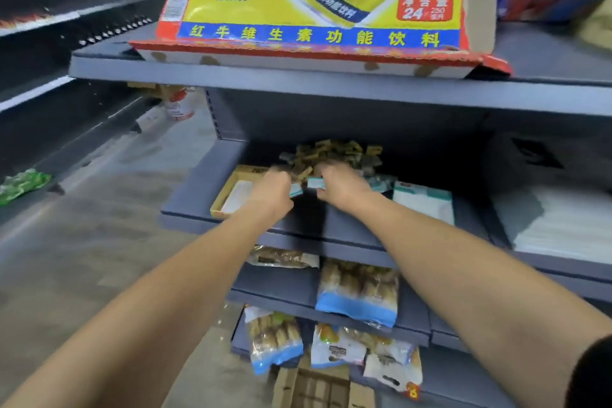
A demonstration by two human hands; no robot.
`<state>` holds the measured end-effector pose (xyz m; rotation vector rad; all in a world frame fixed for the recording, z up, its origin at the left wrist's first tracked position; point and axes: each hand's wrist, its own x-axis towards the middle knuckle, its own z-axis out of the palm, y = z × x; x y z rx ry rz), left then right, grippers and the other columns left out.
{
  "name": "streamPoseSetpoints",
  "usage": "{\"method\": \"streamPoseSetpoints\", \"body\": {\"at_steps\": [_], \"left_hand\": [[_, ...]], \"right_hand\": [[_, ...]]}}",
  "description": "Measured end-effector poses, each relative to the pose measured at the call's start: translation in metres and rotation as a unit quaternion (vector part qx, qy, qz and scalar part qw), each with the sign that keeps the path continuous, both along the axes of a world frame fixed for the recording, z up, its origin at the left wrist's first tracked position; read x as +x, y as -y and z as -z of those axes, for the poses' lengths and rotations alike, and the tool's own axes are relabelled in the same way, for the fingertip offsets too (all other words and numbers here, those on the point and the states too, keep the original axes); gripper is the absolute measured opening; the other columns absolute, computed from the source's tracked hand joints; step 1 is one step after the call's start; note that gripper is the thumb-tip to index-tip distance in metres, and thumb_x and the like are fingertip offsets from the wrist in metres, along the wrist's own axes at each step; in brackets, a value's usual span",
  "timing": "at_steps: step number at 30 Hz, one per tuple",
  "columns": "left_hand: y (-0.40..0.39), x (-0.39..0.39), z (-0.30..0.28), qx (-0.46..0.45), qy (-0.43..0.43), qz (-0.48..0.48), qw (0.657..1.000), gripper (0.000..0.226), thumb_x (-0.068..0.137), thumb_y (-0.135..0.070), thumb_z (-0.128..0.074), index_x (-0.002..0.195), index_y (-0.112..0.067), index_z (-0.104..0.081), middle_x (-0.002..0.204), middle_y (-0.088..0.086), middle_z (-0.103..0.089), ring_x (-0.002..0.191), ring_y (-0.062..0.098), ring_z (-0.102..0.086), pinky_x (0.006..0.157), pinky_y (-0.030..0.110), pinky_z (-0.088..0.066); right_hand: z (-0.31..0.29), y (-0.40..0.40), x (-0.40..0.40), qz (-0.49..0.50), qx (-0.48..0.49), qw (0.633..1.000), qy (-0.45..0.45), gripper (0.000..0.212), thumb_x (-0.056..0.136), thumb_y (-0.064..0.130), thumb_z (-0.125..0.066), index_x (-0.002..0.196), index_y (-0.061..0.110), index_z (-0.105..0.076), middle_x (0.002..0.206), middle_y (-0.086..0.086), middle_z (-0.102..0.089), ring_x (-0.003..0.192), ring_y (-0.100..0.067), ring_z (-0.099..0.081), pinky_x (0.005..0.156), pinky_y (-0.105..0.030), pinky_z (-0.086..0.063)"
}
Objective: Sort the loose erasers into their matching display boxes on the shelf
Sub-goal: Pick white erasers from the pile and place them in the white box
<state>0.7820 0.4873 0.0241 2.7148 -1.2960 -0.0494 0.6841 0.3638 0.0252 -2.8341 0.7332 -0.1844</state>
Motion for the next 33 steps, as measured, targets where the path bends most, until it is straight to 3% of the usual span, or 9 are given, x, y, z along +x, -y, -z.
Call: {"method": "streamPoseSetpoints", "body": {"at_steps": [8, 13, 19, 23, 26, 33], "left_hand": [[0.04, -0.012, 0.009, 0.029, -0.01, 0.116, 0.993, 0.017, 0.082, -0.011, -0.065, 0.098, -0.008, -0.061, 0.103, 0.014, -0.061, 0.09, 0.032, -0.062, 0.064, 0.035, -0.046], [0.049, -0.014, 0.016, 0.036, 0.005, 0.153, 0.988, 0.027, 0.083, -0.013, -0.064, 0.109, -0.011, -0.063, 0.108, 0.013, -0.061, 0.093, 0.033, -0.062, 0.07, 0.037, -0.051], [0.065, -0.025, 0.01, 0.03, -0.009, 0.173, 0.984, 0.011, 0.082, -0.012, -0.064, 0.093, -0.011, -0.061, 0.095, 0.01, -0.06, 0.083, 0.029, -0.061, 0.062, 0.034, -0.049], [0.076, -0.033, 0.01, 0.025, -0.024, 0.178, 0.984, 0.011, 0.081, -0.012, -0.064, 0.088, -0.011, -0.056, 0.097, 0.011, -0.058, 0.085, 0.029, -0.059, 0.063, 0.035, -0.048], [0.084, -0.039, 0.014, 0.034, -0.033, 0.181, 0.982, 0.02, 0.08, -0.012, -0.065, 0.1, -0.011, -0.061, 0.1, 0.01, -0.057, 0.087, 0.029, -0.059, 0.07, 0.038, -0.053], [0.094, -0.054, 0.015, 0.042, -0.028, 0.189, 0.981, 0.012, 0.078, -0.009, -0.064, 0.09, -0.011, -0.063, 0.092, 0.01, -0.06, 0.077, 0.028, -0.06, 0.06, 0.034, -0.05]], "right_hand": [[0.015, 0.018, -0.043, 0.103, 0.003, 0.995, -0.009, 0.041, 0.082, 0.023, -0.064, 0.12, 0.008, -0.06, 0.119, -0.018, -0.061, 0.109, -0.035, -0.055, 0.087, -0.041, -0.05], [0.02, 0.018, -0.055, 0.117, 0.011, 0.993, -0.01, 0.045, 0.084, 0.02, -0.064, 0.126, 0.006, -0.055, 0.128, -0.018, -0.053, 0.117, -0.035, -0.049, 0.095, -0.04, -0.046], [0.015, 0.027, -0.069, 0.129, 0.013, 0.992, -0.002, 0.043, 0.086, 0.018, -0.063, 0.126, 0.006, -0.053, 0.125, -0.018, -0.057, 0.119, -0.035, -0.048, 0.093, -0.041, -0.046], [0.011, 0.034, -0.078, 0.138, 0.023, 0.99, 0.006, 0.044, 0.086, 0.018, -0.063, 0.127, 0.006, -0.051, 0.122, -0.018, -0.057, 0.118, -0.035, -0.047, 0.091, -0.042, -0.047], [0.011, 0.042, -0.087, 0.138, 0.026, 0.99, 0.018, 0.046, 0.085, 0.019, -0.063, 0.128, 0.011, -0.05, 0.124, -0.014, -0.058, 0.117, -0.034, -0.047, 0.091, -0.04, -0.046], [0.013, 0.058, -0.107, 0.13, 0.043, 0.99, 0.03, 0.049, 0.085, 0.022, -0.062, 0.132, 0.032, -0.051, 0.124, -0.012, -0.056, 0.114, -0.033, -0.05, 0.093, -0.039, -0.045]]}}
